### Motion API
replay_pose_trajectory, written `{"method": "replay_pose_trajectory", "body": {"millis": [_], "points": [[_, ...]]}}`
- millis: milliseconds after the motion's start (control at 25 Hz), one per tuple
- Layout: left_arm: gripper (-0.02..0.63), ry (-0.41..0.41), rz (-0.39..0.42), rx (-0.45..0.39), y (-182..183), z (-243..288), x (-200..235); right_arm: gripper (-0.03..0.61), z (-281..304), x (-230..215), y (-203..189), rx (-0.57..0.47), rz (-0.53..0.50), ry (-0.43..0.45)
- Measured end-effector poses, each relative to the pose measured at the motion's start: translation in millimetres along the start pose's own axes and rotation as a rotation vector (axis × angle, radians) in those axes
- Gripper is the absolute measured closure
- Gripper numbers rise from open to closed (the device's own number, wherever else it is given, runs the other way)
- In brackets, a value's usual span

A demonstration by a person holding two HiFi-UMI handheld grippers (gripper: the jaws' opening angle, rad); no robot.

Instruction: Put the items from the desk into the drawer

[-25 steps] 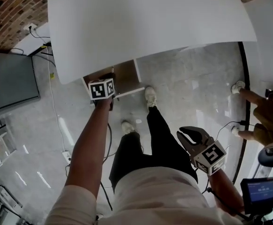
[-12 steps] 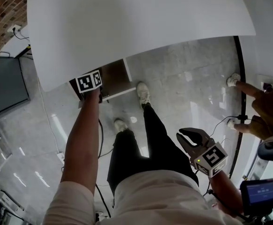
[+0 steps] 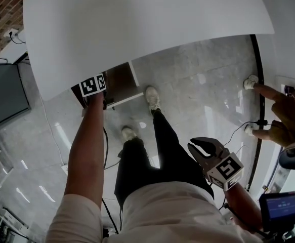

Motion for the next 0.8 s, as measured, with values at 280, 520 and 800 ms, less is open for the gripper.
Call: {"method": "replay_pose_trajectory", "body": {"millis": [280,520,800], "points": [[0.529,-0.008,0.068,0.016,0,-20,-16,0.538,-2,-2,9,-0.025,-0.018,0.008],[0.529,-0.062,0.115,0.015,-11,-75,-33,0.537,-13,33,28,-0.031,-0.048,0.027],[0.532,-0.095,0.184,-0.056,-25,-144,-42,0.537,-9,53,62,-0.110,-0.109,0.064]]}}
Point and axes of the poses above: the fingertips, and each gripper's own axes: z forward along the fingers, x to its left, y out of its top, the point moved 1 cm from there along -z, backward along the fingers, and after that the axes turned 1 degree about x, right-handed, at the moved point
